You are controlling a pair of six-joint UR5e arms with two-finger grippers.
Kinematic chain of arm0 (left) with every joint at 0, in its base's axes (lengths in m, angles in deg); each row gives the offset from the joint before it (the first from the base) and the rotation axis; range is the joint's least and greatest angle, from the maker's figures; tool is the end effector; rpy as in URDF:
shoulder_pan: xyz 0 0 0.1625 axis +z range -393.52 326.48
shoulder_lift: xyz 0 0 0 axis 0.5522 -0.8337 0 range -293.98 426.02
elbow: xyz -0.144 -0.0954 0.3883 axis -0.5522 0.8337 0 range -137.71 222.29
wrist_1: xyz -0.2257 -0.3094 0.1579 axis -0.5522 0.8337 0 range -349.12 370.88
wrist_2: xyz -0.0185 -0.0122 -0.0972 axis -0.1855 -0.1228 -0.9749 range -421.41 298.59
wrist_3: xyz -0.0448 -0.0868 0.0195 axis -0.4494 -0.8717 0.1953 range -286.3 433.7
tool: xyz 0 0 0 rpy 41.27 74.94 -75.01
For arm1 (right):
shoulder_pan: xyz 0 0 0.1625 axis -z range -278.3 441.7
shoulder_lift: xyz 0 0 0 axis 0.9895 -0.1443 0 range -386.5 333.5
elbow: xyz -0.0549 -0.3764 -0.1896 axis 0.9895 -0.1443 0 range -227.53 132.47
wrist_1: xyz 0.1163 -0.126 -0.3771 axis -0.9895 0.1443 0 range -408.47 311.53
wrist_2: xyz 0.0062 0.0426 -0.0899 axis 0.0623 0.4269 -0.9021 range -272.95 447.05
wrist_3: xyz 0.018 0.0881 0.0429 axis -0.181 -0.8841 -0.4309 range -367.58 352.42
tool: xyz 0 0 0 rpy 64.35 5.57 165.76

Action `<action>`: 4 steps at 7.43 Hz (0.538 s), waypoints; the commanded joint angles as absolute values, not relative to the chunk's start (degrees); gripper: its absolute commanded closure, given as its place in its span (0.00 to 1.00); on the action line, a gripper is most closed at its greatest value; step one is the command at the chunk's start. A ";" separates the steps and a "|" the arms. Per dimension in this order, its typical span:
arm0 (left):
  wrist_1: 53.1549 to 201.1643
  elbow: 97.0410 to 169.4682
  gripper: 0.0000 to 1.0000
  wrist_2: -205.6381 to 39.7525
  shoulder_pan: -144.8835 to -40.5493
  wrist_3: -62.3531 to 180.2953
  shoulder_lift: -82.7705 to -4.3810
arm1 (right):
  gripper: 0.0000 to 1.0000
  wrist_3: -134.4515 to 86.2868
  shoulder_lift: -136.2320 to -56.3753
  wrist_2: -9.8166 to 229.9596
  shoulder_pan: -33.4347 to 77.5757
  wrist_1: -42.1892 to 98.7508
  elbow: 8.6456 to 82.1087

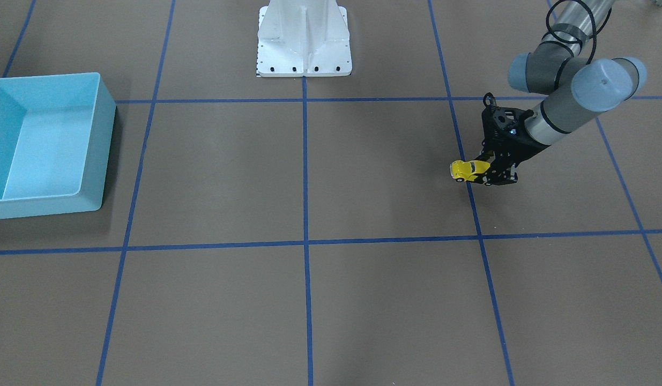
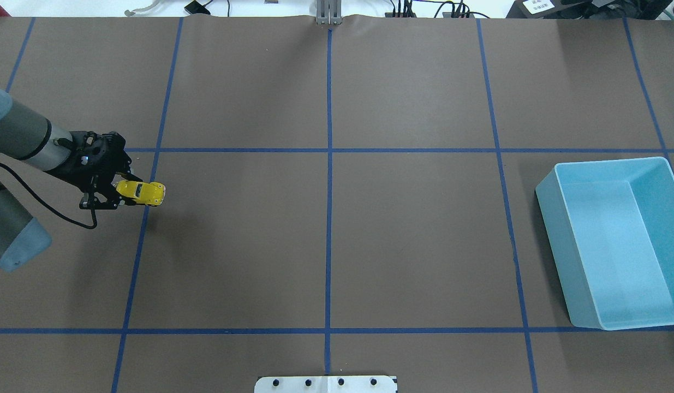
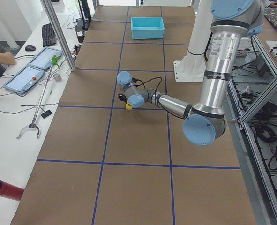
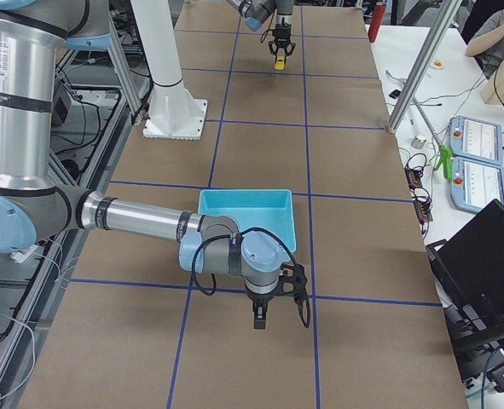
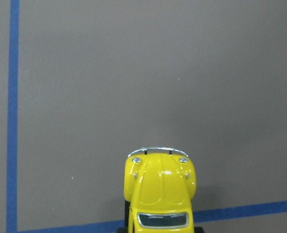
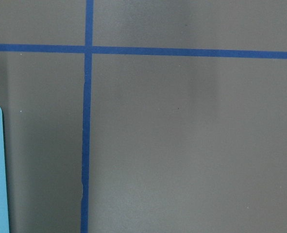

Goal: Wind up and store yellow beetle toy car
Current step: 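Press the car down with the left gripper and push it forward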

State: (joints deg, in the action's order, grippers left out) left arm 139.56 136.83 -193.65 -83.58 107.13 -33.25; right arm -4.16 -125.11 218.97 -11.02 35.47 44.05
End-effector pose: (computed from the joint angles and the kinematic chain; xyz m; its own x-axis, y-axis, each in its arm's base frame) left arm 0.3141 -0.4785 0.4541 -0.0274 0.9951 0.0955 -0.4503 -0.0975 0.8875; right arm 0.0868 -0.4204 0.7065 0.7442 -0.0130 0.6679 -0.0031 0.9997 0.0230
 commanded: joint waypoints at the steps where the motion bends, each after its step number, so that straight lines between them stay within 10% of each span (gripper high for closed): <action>1: 144.90 136.33 1.00 -193.86 -83.44 102.97 -31.90 | 0.00 -4.15 -125.11 218.97 -11.02 35.47 44.05; 4: 156.13 130.37 1.00 -193.77 -82.66 102.71 -31.89 | 0.00 -4.15 -125.11 218.97 -11.02 35.47 44.05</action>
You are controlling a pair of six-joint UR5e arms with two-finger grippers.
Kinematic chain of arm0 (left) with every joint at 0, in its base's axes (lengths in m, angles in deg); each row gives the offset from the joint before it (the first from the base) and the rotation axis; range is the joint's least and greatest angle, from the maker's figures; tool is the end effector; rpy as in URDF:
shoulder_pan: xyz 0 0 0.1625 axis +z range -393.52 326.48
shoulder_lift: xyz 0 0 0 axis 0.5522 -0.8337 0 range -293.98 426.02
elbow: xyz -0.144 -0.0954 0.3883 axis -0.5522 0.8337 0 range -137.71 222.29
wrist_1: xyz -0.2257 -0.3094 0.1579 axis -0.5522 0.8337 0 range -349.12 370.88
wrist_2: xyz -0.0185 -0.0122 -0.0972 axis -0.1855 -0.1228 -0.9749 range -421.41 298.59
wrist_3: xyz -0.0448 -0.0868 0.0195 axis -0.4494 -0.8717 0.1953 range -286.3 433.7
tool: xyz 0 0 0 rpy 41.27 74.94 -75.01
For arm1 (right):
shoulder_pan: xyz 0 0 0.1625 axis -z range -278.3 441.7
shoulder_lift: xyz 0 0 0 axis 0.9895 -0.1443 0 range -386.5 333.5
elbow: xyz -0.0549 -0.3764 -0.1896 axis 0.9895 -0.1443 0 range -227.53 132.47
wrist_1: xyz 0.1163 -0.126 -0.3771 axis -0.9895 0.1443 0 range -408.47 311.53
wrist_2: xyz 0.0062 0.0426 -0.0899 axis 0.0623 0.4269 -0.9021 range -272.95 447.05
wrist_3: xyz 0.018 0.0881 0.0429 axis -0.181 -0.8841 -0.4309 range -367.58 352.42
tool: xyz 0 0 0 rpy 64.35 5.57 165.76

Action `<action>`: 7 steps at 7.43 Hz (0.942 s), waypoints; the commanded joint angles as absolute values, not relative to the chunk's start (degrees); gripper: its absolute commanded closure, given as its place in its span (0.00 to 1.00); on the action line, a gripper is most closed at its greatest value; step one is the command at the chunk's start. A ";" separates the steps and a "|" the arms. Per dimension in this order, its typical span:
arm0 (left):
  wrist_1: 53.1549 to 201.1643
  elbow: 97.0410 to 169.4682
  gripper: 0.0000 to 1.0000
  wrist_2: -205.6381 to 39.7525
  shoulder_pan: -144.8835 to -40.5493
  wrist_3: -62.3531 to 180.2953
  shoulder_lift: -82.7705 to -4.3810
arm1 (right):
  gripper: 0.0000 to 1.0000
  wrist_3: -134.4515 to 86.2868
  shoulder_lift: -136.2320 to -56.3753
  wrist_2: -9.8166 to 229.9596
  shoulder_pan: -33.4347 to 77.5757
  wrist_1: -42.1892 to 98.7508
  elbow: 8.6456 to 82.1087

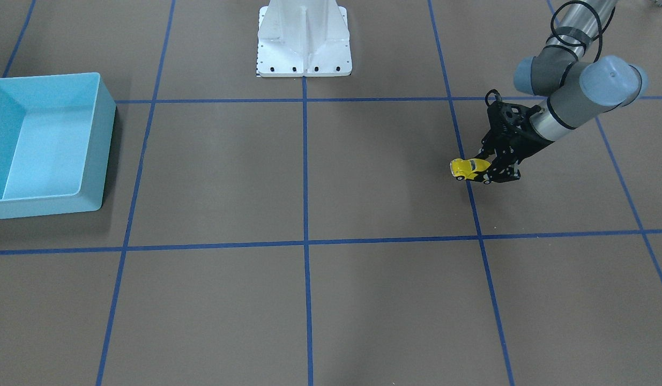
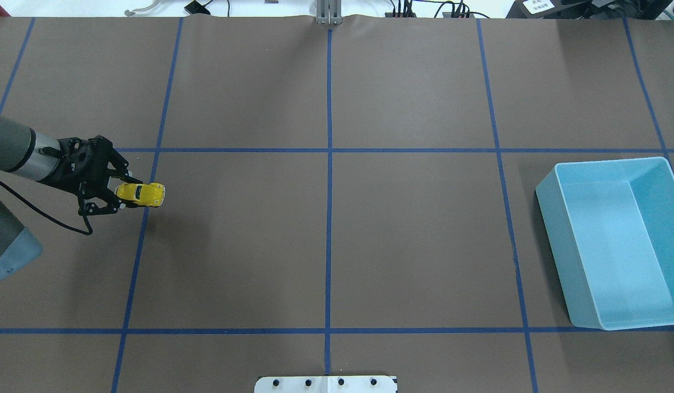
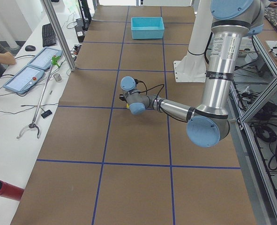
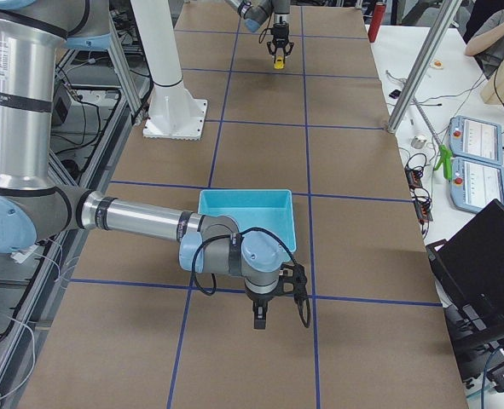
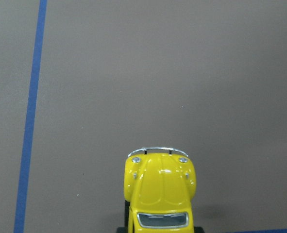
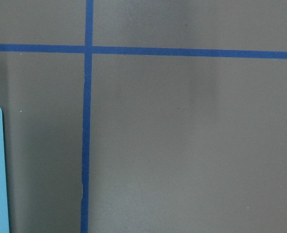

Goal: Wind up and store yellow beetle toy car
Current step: 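Press the car down with the left gripper and push it forward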

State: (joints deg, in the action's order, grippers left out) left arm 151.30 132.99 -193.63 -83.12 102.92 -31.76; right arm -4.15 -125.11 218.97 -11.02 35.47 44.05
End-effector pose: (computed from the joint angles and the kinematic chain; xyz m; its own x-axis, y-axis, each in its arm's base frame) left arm 0.3124 -0.4696 0.4785 0.0033 0.9933 0.1151 -0.3854 -0.1050 0.9168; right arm 0.0868 -0.4204 0.7065 0.7442 -0.0132 0.6679 -0.0030 0.9997 0.0231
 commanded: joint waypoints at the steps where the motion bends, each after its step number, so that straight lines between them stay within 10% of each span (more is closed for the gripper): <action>1: 158.08 129.66 1.00 -194.12 -82.56 101.66 -31.98 | 0.00 -4.15 -125.11 218.97 -11.02 35.47 44.05; 7: 160.29 125.34 1.00 -199.49 -81.60 98.40 -32.95 | 0.00 -4.15 -125.20 218.97 -11.02 35.47 44.05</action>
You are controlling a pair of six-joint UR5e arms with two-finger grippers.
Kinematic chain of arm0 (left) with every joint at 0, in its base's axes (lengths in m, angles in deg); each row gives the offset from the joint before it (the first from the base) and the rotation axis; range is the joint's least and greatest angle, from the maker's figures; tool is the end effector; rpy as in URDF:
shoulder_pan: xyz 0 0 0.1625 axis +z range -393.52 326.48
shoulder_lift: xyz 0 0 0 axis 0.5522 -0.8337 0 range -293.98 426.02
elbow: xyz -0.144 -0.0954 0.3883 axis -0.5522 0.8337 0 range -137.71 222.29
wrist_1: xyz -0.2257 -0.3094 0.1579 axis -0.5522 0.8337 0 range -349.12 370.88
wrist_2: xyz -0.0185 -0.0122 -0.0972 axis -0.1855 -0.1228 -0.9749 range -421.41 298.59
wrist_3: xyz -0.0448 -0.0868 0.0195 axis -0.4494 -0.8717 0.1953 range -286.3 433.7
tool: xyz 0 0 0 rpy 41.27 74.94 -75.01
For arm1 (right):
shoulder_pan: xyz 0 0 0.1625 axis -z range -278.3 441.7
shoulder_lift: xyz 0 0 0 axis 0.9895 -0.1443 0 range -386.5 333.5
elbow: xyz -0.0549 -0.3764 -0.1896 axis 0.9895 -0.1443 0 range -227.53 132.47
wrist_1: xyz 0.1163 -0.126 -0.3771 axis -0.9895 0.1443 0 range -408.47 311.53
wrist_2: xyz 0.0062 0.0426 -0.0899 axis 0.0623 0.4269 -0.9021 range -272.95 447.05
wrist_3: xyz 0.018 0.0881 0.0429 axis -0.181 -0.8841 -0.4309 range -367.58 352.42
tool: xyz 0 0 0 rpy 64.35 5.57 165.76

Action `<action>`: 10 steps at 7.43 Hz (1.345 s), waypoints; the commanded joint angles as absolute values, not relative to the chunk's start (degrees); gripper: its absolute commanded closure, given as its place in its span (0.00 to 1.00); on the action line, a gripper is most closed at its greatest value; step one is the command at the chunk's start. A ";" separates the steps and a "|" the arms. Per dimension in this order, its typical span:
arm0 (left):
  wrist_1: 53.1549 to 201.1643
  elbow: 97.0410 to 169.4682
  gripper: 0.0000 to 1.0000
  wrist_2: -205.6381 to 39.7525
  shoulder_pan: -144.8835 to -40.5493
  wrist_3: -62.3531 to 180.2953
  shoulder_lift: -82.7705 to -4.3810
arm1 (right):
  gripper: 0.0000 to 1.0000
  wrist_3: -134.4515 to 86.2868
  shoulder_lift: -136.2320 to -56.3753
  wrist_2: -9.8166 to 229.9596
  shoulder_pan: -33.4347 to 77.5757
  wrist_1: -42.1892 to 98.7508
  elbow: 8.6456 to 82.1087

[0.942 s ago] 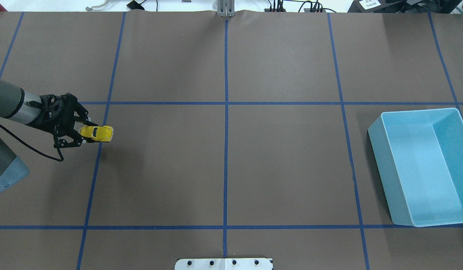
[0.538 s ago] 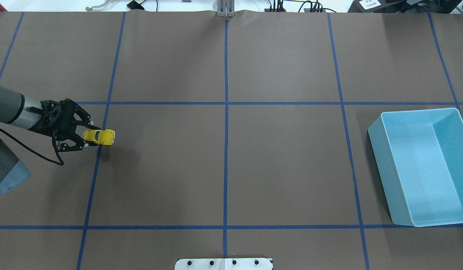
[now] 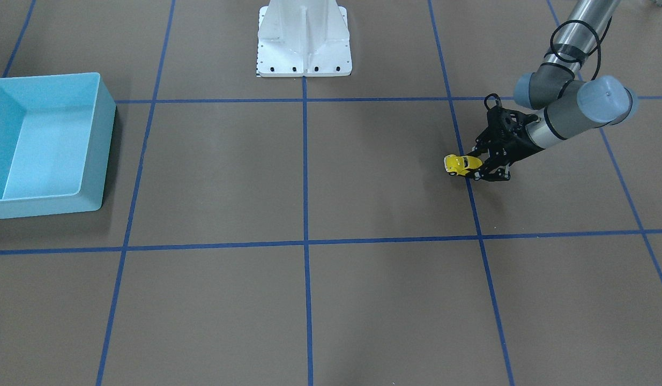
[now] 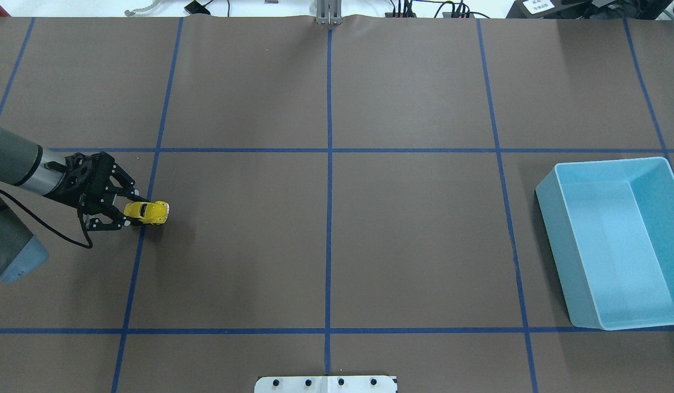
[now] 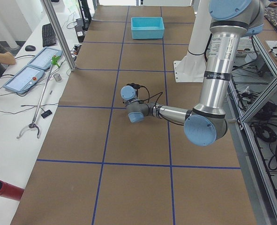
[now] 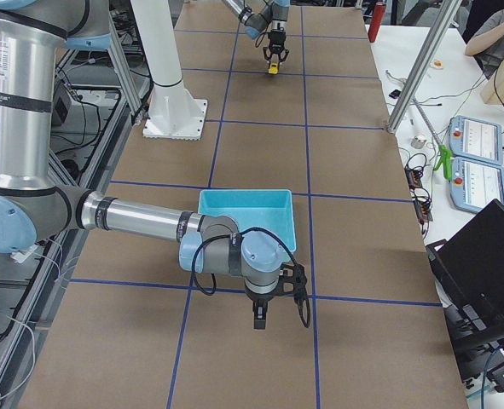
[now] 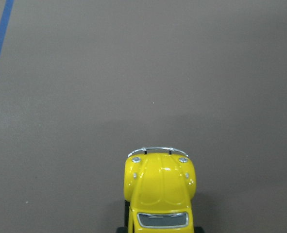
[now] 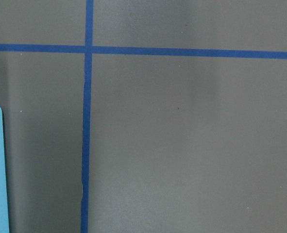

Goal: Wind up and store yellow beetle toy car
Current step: 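Drag the pressed car back toward the robot with the left gripper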

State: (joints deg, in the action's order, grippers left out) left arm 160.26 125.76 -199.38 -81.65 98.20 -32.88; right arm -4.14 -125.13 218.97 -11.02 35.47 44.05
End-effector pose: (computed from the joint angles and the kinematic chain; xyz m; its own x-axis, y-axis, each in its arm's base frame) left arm 0.3319 -0.4593 0.5099 -0.0748 0.9962 0.0454 -0.3130 -0.0667 0.9474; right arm 0.0868 -0.4202 0.7066 0.7442 -0.0132 0.6679 -0.0029 0.9997 0.0229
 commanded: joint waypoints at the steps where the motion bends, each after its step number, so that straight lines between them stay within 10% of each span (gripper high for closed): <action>1: 160.29 125.25 1.00 -199.49 -81.68 98.40 -32.95 | 0.00 -4.07 -125.11 218.97 -11.02 35.47 44.05; 10: 160.29 124.37 1.00 -199.48 -81.77 98.66 -32.25 | 0.00 -4.07 -125.11 218.97 -11.02 35.47 44.05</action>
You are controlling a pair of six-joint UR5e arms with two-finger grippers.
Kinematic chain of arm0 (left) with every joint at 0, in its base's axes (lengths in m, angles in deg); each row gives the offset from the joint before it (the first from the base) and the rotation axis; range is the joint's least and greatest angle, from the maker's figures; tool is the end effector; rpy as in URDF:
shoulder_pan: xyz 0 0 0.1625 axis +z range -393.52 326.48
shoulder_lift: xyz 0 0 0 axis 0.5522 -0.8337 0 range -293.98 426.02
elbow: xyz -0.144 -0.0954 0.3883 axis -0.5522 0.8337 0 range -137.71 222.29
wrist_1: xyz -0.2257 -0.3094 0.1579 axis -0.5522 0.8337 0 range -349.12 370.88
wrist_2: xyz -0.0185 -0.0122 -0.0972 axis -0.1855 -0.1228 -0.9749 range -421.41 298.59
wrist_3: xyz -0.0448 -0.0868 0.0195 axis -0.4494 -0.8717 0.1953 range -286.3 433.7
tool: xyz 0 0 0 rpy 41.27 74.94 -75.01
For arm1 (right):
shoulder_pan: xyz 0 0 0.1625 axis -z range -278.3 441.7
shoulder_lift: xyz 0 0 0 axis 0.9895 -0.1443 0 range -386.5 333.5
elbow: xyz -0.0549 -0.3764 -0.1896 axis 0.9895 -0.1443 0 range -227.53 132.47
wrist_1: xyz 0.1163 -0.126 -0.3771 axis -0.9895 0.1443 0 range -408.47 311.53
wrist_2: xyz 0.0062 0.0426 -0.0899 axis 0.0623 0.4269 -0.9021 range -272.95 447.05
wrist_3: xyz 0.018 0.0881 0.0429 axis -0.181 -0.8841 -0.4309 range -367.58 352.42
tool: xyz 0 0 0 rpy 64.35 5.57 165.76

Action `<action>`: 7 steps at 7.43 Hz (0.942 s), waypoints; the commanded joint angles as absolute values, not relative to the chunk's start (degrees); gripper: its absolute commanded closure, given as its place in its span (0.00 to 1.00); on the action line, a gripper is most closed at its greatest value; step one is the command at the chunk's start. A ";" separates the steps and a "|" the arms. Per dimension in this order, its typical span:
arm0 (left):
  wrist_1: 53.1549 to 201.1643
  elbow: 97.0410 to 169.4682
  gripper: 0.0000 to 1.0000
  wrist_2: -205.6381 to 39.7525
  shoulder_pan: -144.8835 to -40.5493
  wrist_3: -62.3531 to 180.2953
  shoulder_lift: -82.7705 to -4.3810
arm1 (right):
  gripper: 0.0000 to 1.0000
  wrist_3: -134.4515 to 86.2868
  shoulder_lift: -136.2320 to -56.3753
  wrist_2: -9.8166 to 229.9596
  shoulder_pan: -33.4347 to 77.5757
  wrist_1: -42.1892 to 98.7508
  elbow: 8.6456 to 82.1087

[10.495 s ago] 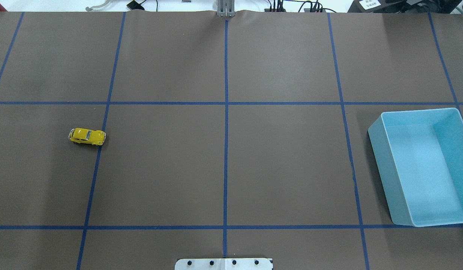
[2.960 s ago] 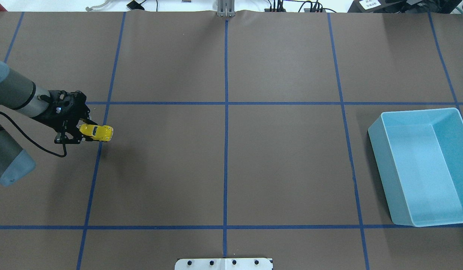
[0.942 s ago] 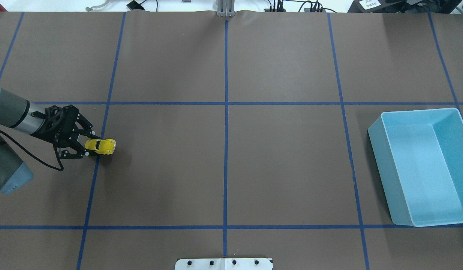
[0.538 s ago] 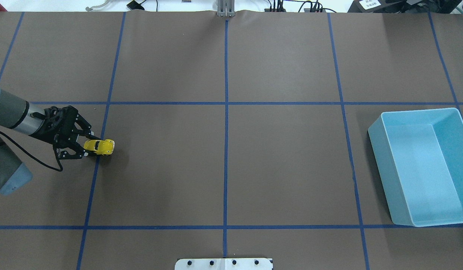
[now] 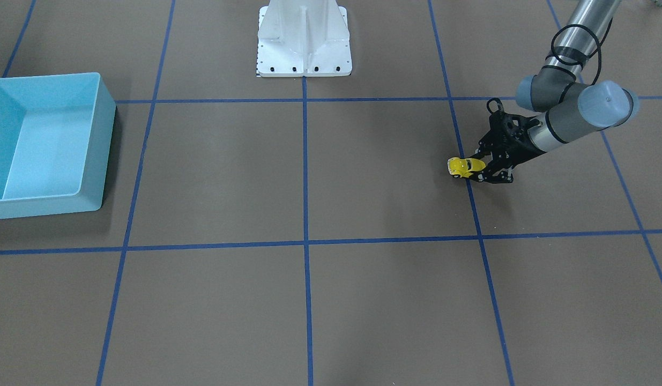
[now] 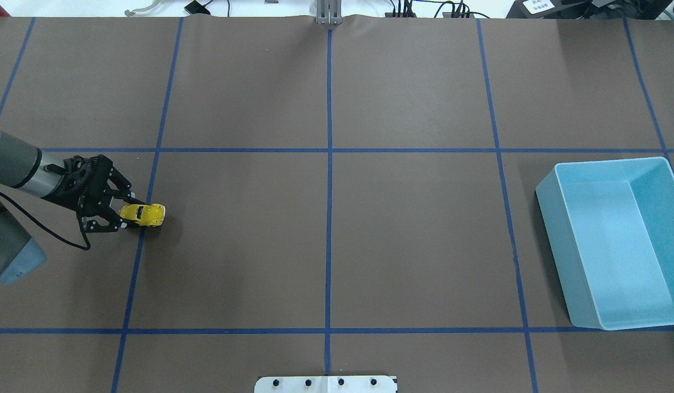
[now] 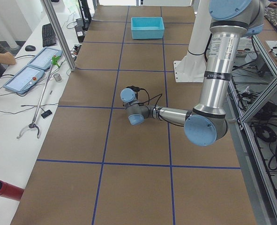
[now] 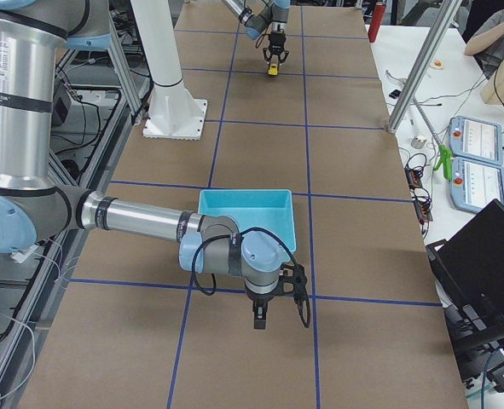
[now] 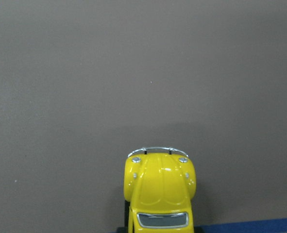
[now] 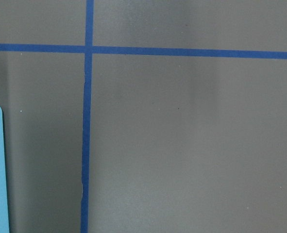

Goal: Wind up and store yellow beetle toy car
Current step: 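Drag the pressed car back toward the robot with the left gripper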

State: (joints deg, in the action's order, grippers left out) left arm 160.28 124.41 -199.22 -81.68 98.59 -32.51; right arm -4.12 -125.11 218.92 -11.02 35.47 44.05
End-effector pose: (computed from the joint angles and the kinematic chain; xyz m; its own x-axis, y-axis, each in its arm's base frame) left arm 0.3312 -0.4591 0.5253 -0.0748 0.9968 0.0292 -0.3324 -0.0525 0.9417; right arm 0.0868 -0.4204 0.7065 0.7447 -0.0137 0.6672 -0.0026 0.9997 0.0234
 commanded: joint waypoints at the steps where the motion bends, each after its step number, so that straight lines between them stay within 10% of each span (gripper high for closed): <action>1: 160.21 124.37 1.00 -199.49 -81.86 99.79 -32.16 | 0.00 -4.15 -125.11 218.89 -11.02 35.47 44.05; 7: 160.03 122.89 1.00 -199.66 -82.73 102.34 -32.07 | 0.00 -4.24 -125.11 218.97 -11.02 35.47 43.96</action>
